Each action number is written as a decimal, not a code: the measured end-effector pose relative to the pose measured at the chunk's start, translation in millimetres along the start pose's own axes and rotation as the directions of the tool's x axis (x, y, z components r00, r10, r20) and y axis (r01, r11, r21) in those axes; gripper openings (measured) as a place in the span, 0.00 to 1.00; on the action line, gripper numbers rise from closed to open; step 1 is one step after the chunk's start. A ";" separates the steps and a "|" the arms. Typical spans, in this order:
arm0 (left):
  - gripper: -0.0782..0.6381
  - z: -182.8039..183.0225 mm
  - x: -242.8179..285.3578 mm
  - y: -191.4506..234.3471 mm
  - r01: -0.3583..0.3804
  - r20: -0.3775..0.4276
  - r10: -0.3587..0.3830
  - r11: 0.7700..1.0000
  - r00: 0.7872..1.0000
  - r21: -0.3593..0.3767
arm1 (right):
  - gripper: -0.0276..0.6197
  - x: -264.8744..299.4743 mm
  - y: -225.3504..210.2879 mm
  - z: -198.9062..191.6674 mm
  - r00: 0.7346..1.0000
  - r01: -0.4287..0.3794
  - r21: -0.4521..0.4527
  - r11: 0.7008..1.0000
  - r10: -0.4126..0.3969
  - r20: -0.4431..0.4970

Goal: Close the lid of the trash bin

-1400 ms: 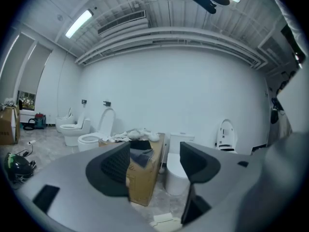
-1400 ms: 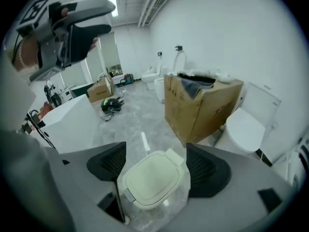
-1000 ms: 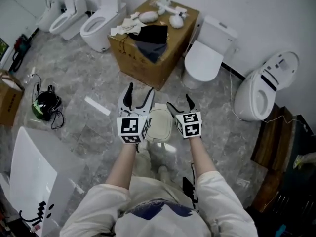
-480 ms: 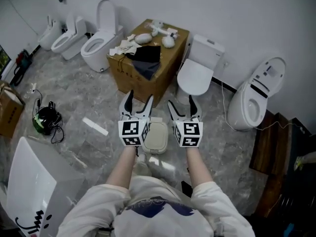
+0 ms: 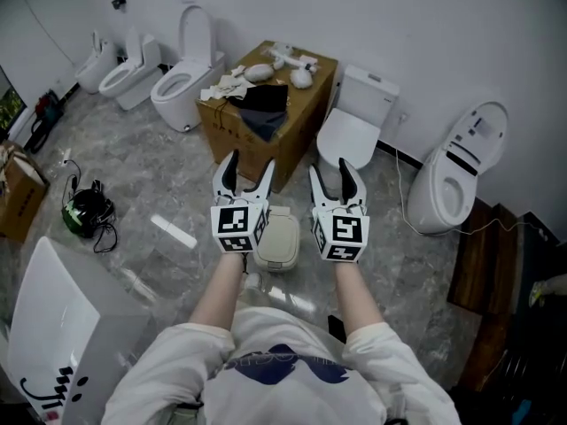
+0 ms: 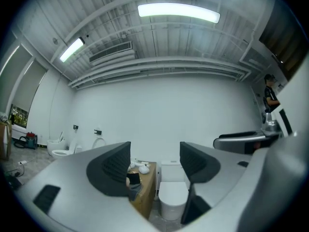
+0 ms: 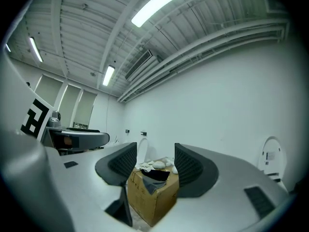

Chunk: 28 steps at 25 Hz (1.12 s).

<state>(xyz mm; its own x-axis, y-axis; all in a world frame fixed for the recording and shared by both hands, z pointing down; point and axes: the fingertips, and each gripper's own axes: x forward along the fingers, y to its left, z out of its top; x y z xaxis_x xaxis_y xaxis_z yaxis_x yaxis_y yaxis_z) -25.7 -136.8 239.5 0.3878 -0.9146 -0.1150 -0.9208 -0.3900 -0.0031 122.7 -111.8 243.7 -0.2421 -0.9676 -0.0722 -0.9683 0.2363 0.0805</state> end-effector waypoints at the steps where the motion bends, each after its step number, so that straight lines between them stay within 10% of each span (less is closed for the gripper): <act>1: 0.53 3.2 -4.4 -2.8 -0.004 0.007 0.004 1.000 1.000 0.003 | 0.42 -5.4 -0.2 3.1 1.000 -0.001 -0.002 1.000 0.001 0.008; 17: 0.53 35.7 -64.8 -35.4 -0.077 0.031 0.075 0.995 0.997 0.067 | 0.40 -67.9 -3.9 26.9 0.998 -0.053 0.028 0.998 0.051 0.045; 28: 0.53 24.2 -101.9 -38.9 0.002 -0.027 0.001 0.997 1.000 0.077 | 0.31 -98.5 18.9 18.2 0.999 -0.030 0.081 0.996 0.031 -0.011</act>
<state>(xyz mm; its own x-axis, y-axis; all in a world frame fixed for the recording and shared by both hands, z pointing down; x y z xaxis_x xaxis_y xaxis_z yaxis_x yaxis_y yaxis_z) -30.4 -25.8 227.3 0.3883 -0.9173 -0.0884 -0.9207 -0.3820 -0.0801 127.1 -10.4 234.3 -0.2711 -0.9608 -0.0584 -0.9624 0.2715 0.0016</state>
